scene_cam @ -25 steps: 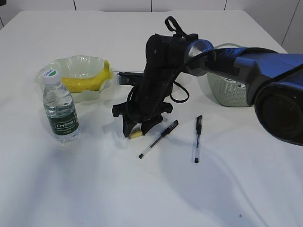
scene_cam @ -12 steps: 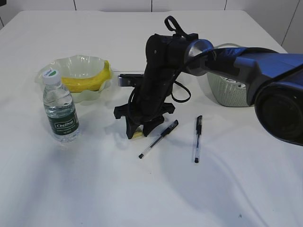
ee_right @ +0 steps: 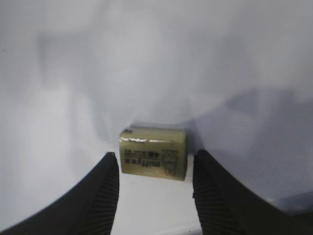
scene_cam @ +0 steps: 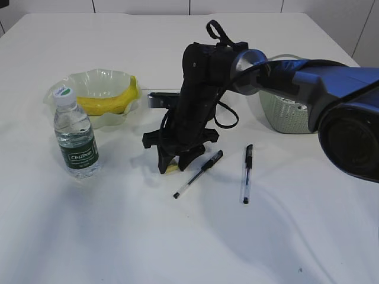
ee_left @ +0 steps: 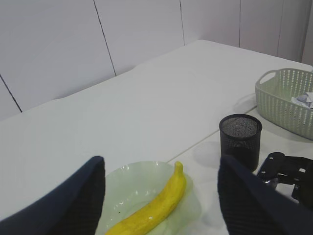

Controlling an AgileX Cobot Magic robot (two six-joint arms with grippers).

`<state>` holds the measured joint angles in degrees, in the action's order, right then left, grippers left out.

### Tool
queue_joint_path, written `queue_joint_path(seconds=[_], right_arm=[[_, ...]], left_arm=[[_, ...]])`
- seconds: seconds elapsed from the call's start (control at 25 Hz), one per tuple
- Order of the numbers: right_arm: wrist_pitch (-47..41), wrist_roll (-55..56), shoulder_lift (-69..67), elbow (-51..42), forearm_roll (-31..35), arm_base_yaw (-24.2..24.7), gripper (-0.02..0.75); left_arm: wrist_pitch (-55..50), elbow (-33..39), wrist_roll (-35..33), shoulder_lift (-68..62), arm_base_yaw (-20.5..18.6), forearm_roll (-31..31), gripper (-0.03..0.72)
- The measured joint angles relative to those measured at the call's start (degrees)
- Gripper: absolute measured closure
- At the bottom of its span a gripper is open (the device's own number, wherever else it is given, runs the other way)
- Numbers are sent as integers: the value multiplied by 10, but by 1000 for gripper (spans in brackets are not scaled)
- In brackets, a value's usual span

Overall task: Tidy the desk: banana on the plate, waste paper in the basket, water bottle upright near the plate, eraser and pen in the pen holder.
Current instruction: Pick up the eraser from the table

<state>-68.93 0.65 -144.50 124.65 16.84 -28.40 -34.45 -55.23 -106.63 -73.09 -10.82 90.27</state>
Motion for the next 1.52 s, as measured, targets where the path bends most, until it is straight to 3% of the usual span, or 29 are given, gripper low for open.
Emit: queue_joint_path(seconds=[1.52], right_arm=[[23,10,-4,7,7,0,317]], left_arm=[[-9,0,1,12,0,-11,182]])
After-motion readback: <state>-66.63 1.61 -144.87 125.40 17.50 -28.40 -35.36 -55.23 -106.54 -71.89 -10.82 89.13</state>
